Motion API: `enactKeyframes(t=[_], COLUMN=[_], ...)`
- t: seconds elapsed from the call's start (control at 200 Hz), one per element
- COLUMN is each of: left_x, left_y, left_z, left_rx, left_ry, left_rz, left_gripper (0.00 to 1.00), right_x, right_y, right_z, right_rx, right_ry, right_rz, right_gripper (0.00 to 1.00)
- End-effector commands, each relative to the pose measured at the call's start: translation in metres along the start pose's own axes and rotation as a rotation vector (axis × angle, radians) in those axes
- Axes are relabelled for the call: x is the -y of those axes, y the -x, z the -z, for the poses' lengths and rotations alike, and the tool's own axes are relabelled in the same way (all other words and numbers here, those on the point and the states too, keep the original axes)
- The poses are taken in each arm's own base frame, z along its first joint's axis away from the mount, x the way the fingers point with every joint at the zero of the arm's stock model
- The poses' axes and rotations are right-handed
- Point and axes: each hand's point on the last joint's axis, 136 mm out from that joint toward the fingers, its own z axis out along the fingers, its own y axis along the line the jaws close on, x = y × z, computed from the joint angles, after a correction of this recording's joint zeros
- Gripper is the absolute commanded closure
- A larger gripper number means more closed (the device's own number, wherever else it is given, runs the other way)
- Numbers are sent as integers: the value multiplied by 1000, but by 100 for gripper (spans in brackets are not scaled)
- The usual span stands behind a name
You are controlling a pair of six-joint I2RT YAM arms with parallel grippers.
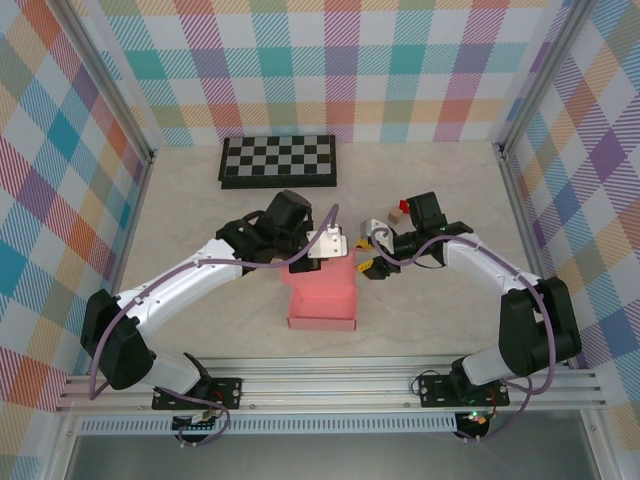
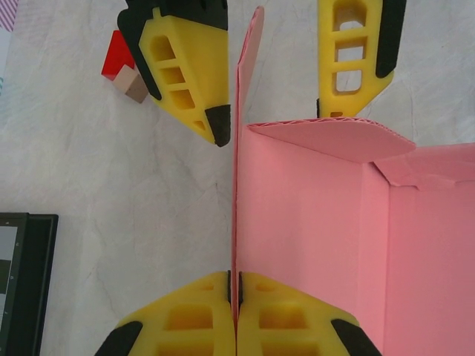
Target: Fold the paper box
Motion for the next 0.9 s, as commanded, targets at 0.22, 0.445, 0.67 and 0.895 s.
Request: enactKeyframes(t=[0.22, 0.445, 0.67, 0.895], left_x=[1, 3, 3, -7], left_y=[44, 52, 49, 47], left_z=[-8, -6, -7, -5], left_rx=[122, 142, 105, 101], left_ry=[27, 63, 132, 222], left_rz=[-39, -64, -126, -136], left_gripper=[100, 100, 100, 100], right_x=[-7, -4, -2, 1], right_y=[52, 58, 57, 60], right_z=[0, -3, -5, -8], right_rx=[158, 151, 105, 107], right_ry=[104, 122, 176, 222], right_rz=[-47, -84, -209, -336], right_gripper=[42, 41, 40, 40])
